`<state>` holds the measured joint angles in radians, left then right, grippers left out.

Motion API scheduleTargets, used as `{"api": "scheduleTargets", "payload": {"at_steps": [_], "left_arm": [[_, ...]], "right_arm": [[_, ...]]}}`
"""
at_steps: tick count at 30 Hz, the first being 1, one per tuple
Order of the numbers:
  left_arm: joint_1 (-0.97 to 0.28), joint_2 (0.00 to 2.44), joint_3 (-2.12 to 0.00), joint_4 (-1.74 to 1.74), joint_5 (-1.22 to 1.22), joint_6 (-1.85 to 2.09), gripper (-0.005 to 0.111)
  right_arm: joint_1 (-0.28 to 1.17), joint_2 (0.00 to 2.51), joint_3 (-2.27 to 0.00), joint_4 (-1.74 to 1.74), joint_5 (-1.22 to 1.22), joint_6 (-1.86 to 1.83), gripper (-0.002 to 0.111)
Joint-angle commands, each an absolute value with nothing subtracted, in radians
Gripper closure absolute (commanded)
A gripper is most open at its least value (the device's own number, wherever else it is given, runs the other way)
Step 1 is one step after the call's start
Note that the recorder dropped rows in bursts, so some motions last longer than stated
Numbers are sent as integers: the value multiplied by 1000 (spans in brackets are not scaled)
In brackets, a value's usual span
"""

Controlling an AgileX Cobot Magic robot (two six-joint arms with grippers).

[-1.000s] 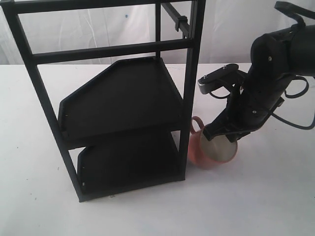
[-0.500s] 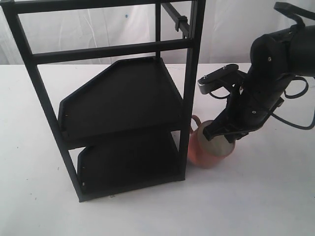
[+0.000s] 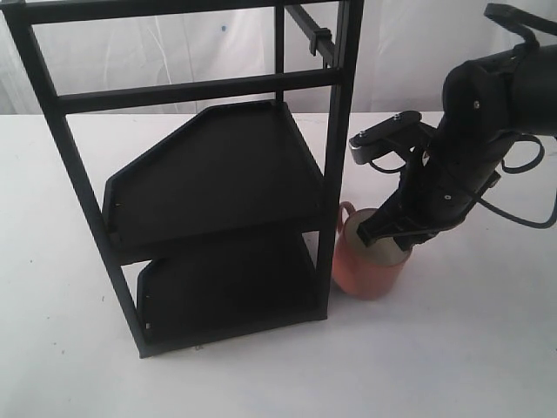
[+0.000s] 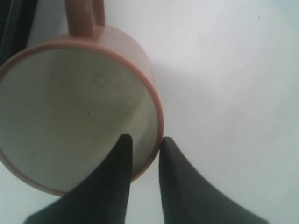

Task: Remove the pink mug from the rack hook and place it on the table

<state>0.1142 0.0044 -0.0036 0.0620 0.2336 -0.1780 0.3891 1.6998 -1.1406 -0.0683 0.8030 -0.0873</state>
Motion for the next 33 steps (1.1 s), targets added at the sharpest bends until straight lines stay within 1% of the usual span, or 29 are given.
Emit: {"api": "scheduleTargets", "payload": {"at_steps": [1,8,15,30,33], "left_arm": [[107,0,0,62,233,-179,107],[107,0,0,62,233,-179,107],[107,0,0,62,233,-179,107],[107,0,0,62,233,-179,107],[107,0,0,62,233,-179,107]], "right_arm": [[388,1698,-1144,-71,802,-82,88],[388,1698,-1144,-71,798,-45,84],[388,1692,-1144,-71,798,-38,76],[388,1529,-1220,-81,827,-18,76],[385,1526,-1218,-113,813,-18,79]]}}
